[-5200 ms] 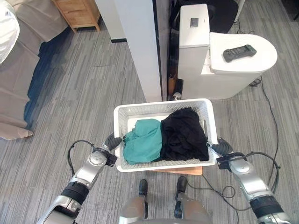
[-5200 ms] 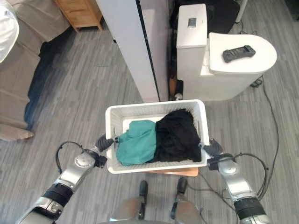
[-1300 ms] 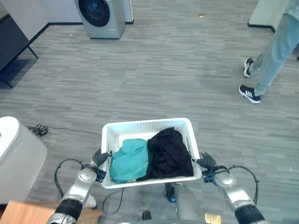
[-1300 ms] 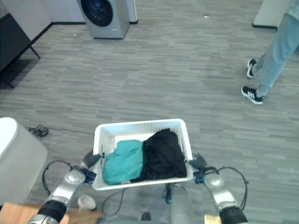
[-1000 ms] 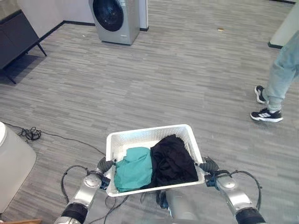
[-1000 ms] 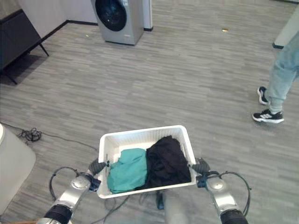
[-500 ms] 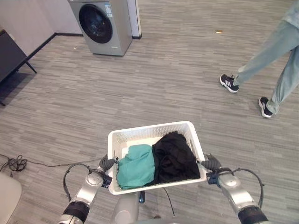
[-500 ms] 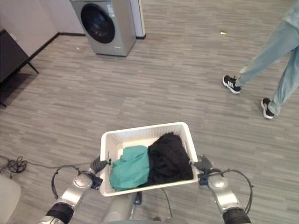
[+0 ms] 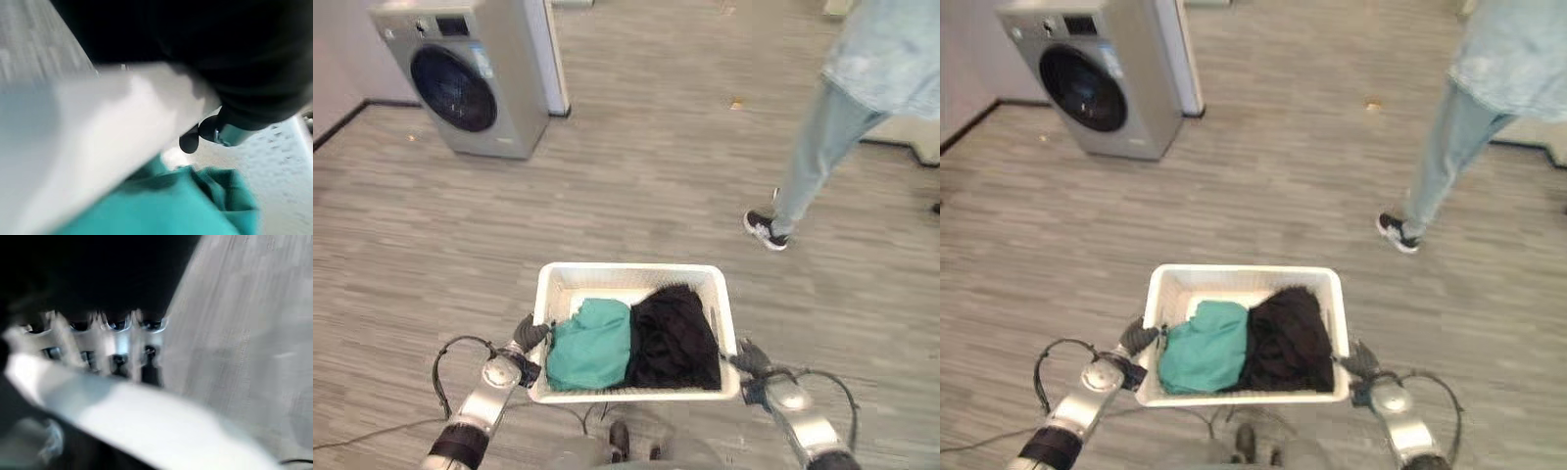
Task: Grab the laundry basket,head to the washer,open it,put in the laundry and shut it.
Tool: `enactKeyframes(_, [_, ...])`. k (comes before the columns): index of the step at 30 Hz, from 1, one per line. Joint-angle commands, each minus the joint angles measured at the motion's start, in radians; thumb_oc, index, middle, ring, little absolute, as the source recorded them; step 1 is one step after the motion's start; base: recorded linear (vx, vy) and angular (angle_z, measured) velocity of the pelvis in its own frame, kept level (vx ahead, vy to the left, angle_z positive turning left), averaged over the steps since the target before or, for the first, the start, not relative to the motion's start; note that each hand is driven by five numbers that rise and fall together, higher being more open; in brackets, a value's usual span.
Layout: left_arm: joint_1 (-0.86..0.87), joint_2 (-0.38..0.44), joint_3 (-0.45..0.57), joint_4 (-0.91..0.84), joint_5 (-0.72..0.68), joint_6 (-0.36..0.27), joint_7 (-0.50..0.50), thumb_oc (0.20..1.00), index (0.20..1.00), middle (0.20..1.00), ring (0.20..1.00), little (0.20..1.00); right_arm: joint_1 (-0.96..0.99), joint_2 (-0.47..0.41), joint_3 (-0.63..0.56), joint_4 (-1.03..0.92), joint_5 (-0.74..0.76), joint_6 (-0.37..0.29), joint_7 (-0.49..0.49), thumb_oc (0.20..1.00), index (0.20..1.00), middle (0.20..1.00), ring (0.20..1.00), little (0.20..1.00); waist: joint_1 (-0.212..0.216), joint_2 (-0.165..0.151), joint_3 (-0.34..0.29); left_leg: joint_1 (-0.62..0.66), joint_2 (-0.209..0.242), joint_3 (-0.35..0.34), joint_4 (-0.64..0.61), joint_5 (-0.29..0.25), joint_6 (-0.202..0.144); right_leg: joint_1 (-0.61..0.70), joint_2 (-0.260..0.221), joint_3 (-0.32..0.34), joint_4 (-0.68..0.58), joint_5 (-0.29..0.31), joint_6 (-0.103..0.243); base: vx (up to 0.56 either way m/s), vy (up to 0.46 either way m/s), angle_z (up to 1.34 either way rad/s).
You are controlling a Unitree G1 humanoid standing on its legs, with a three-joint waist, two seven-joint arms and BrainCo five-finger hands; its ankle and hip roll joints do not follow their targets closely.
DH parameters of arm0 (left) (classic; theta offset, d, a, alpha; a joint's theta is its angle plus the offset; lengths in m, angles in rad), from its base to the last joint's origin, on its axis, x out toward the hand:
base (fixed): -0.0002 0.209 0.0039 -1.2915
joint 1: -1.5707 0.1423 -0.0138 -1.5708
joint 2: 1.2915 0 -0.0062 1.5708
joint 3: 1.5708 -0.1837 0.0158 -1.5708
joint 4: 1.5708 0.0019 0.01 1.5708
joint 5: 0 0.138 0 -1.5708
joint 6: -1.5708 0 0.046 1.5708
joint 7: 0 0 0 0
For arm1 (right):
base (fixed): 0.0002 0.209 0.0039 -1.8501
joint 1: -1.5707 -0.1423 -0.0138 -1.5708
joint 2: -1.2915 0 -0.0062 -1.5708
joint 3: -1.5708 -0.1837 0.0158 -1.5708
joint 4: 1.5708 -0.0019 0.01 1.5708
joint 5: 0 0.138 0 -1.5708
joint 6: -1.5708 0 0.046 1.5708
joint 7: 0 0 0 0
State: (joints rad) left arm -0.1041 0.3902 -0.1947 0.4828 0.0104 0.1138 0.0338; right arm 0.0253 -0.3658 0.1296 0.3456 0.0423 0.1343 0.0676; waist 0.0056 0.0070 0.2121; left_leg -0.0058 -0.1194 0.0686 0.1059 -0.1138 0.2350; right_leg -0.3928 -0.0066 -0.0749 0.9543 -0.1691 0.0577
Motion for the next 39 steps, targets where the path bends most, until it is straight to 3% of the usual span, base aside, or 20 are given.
enactKeyframes(1, [-0.007,0.097,0.053,-0.017,-0.003,-0.055,0.005,0.200,0.200,0.200,0.200,0.200,-0.015,-0.045,-0.019,-0.037,0.047,-0.060,0.026,0.200,0.200,0.200,0.200,0.200,-0.019,-0.012,-0.059,0.117,0.022,-0.128,-0.129,0.106,-0.174,0.120,-0.025,-0.051,-0.660,0.259,0.062,0.60,-0.046,0.32])
enactKeyframes(3, [-0.019,0.096,0.047,-0.001,0.004,-0.059,0.002,0.200,0.200,0.200,0.200,0.200,-0.015,-0.053,-0.021,-0.030,0.050,-0.061,0.023,0.200,0.200,0.200,0.200,0.200,-0.032,-0.024,-0.063,0.174,0.017,-0.149,-0.129,0.074,-0.195,0.099,-0.041,-0.061,-0.852,0.284,0.080,0.53,-0.047,0.49])
enactKeyframes(7, [-0.007,0.088,0.056,0.005,0.008,-0.066,0.000,0.200,0.200,0.200,0.200,0.200,-0.019,-0.061,-0.020,-0.026,0.040,-0.054,0.024,0.200,0.200,0.200,0.200,0.200,-0.052,-0.016,-0.073,0.247,0.046,-0.180,-0.095,0.042,-0.222,0.111,-0.038,-0.086,-0.913,0.328,0.096,0.57,-0.073,0.51])
enactKeyframes(9, [-0.017,0.070,0.036,0.015,-0.005,-0.072,-0.003,0.200,0.200,0.200,0.200,0.200,-0.005,-0.072,-0.021,-0.032,0.056,-0.057,0.030,0.200,0.200,0.200,0.200,0.200,-0.059,-0.032,-0.106,0.237,0.038,-0.213,0.062,0.090,-0.265,0.160,-0.011,-0.038,-0.881,0.334,0.063,0.67,-0.208,0.61])
enactKeyframes(10, [-0.027,0.057,0.026,0.022,-0.005,-0.074,0.000,0.200,0.200,0.200,0.200,0.200,-0.002,-0.079,-0.017,-0.028,0.058,-0.065,0.032,0.200,0.200,0.200,0.200,0.200,-0.060,-0.022,-0.109,0.203,0.056,-0.205,0.223,0.189,-0.320,0.187,0.013,-0.044,-0.863,0.310,0.038,0.51,-0.186,0.64])
enactKeyframes(12, [-0.032,0.054,0.009,0.012,-0.017,-0.074,-0.007,0.200,0.200,0.200,0.200,0.200,-0.002,-0.090,-0.013,-0.039,0.078,-0.063,0.030,0.200,0.200,0.200,0.200,0.200,-0.047,-0.040,-0.097,0.071,0.059,-0.173,0.471,0.292,-0.366,0.273,0.013,-0.058,-0.903,0.288,0.007,0.44,-0.225,0.50])
enactKeyframes(14, [-0.041,0.058,0.000,0.001,-0.015,-0.069,-0.005,0.200,0.200,0.200,0.200,0.200,-0.001,-0.097,-0.012,-0.045,0.097,-0.063,0.014,0.200,0.200,0.200,0.200,0.200,-0.022,-0.068,-0.068,-0.062,0.067,-0.121,0.687,0.293,-0.352,0.343,0.005,-0.057,-0.925,0.259,-0.018,0.31,-0.231,0.15])
enactKeyframes(15, [-0.041,0.058,0.000,0.001,-0.015,-0.069,-0.005,0.200,0.200,0.200,0.200,0.200,-0.001,-0.097,-0.012,-0.045,0.097,-0.063,0.014,0.200,0.200,0.200,0.200,0.200,-0.022,-0.065,-0.069,-0.065,0.070,-0.122,0.693,0.290,-0.352,0.342,0.008,-0.058,-0.925,0.259,-0.019,0.32,-0.254,-0.12])
enactKeyframes(16, [-0.056,0.059,-0.005,-0.004,-0.010,-0.073,0.008,0.200,0.200,0.200,0.200,0.200,-0.005,-0.107,-0.008,-0.046,0.095,-0.063,-0.004,0.200,0.200,0.200,0.200,0.200,-0.001,-0.081,-0.050,-0.160,0.086,-0.070,0.696,0.266,-0.317,0.395,0.006,-0.059,-0.943,0.231,-0.034,0.36,-0.178,-0.18])
enactKeyframes(17, [-0.071,0.052,-0.009,0.001,-0.017,-0.071,0.011,0.200,0.200,0.200,0.200,0.200,-0.003,-0.107,-0.010,-0.042,0.103,-0.062,-0.010,0.200,0.200,0.200,0.200,0.200,0.016,-0.075,-0.042,-0.215,0.095,-0.046,0.651,0.228,-0.303,0.425,0.017,-0.054,-0.959,0.215,-0.037,0.35,-0.179,-0.12])
enactKeyframes(18, [-0.074,0.052,-0.011,0.002,-0.018,-0.071,0.011,0.200,0.200,0.200,0.200,0.200,-0.004,-0.107,-0.012,-0.041,0.103,-0.062,-0.010,0.200,0.200,0.200,0.200,0.200,0.018,-0.078,-0.045,-0.218,0.092,-0.043,0.646,0.233,-0.301,0.420,0.013,-0.052,-0.961,0.218,-0.036,0.42,-0.070,0.01])
enactKeyframes(21, [-0.088,0.062,-0.002,0.003,-0.023,-0.074,0.013,0.200,0.200,0.200,0.200,0.200,0.022,-0.107,-0.026,-0.077,0.108,-0.070,0.003,0.200,0.200,0.200,0.200,0.200,0.052,-0.069,-0.047,-0.307,0.112,-0.002,0.298,0.204,-0.270,0.482,0.026,-0.054,-0.997,0.181,-0.009,0.47,-0.009,-0.04])
enactKeyframes(23, [-0.075,0.071,0.014,0.000,-0.014,-0.073,0.013,0.200,0.200,0.200,0.200,0.200,0.056,-0.110,-0.034,-0.100,0.097,-0.075,0.019,0.200,0.200,0.200,0.200,0.200,0.085,-0.061,-0.059,-0.287,0.107,-0.015,-0.009,0.278,-0.272,0.537,0.035,-0.037,-1.008,0.145,0.006,0.56,0.060,-0.29])
enactKeyframes(25, [-0.074,0.079,0.015,-0.006,-0.011,-0.073,0.006,0.200,0.200,0.200,0.200,0.200,0.066,-0.115,-0.037,-0.101,0.086,-0.075,0.030,0.200,0.200,0.200,0.200,0.200,0.101,-0.052,-0.060,-0.293,0.118,0.007,-0.114,0.324,-0.294,0.582,0.037,-0.044,-1.016,0.122,0.011,0.48,0.073,-0.35])
enactKeyframes(30, [-0.038,0.108,0.041,-0.021,-0.028,-0.081,0.002,0.200,0.200,0.200,0.200,0.200,0.052,-0.098,-0.006,-0.077,0.069,-0.076,0.060,0.200,0.200,0.200,0.200,0.200,0.156,-0.071,-0.094,-0.223,0.060,-0.049,-0.088,0.302,-0.247,0.627,-0.006,-0.035,-0.936,0.070,0.036,0.46,0.121,-0.28])
enactKeyframes(33, [-0.028,0.131,0.044,-0.040,-0.032,-0.080,-0.005,0.200,0.200,0.200,0.200,0.200,0.019,-0.076,0.022,-0.038,0.062,-0.077,0.064,0.200,0.200,0.200,0.200,0.200,0.192,-0.087,-0.097,-0.165,0.028,-0.049,-0.102,0.265,-0.203,0.532,-0.048,-0.031,-0.660,0.160,0.085,0.35,0.173,-0.27])
enactKeyframes(34, [-0.028,0.130,0.040,-0.046,-0.041,-0.080,-0.003,0.200,0.200,0.200,0.200,0.200,0.003,-0.070,0.039,-0.030,0.057,-0.082,0.067,0.200,0.200,0.200,0.200,0.200,0.199,-0.086,-0.094,-0.147,0.015,-0.065,-0.105,0.256,-0.185,0.487,-0.051,-0.015,-0.531,0.251,0.113,0.27,0.166,0.07])
enactKeyframes(36, [-0.034,0.136,0.032,-0.049,-0.058,-0.082,0.005,0.200,0.200,0.200,0.200,0.200,-0.004,-0.060,0.058,-0.036,0.071,-0.081,0.074,0.200,0.200,0.200,0.200,0.200,0.177,-0.045,-0.064,-0.069,0.038,-0.119,-0.124,0.236,-0.160,0.347,-0.028,-0.004,-0.329,0.288,0.105,0.34,0.134,0.49])
enactKeyframes(38, [-0.046,0.144,0.039,-0.051,-0.073,-0.084,0.009,0.200,0.200,0.200,0.200,0.200,-0.005,-0.069,0.063,-0.044,0.075,-0.081,0.081,0.200,0.200,0.200,0.200,0.200,0.158,-0.047,-0.047,-0.020,0.032,-0.156,-0.146,0.225,-0.161,0.274,-0.026,-0.003,-0.417,0.221,0.078,0.28,0.000,0.66])
enactKeyframes(39, [-0.046,0.144,0.040,-0.051,-0.073,-0.084,0.009,0.200,0.200,0.200,0.200,0.200,-0.005,-0.070,0.063,-0.045,0.075,-0.081,0.082,0.200,0.200,0.200,0.200,0.200,0.156,-0.044,-0.047,-0.021,0.035,-0.158,-0.147,0.227,-0.162,0.276,-0.024,-0.006,-0.423,0.226,0.077,0.11,-0.028,0.47])
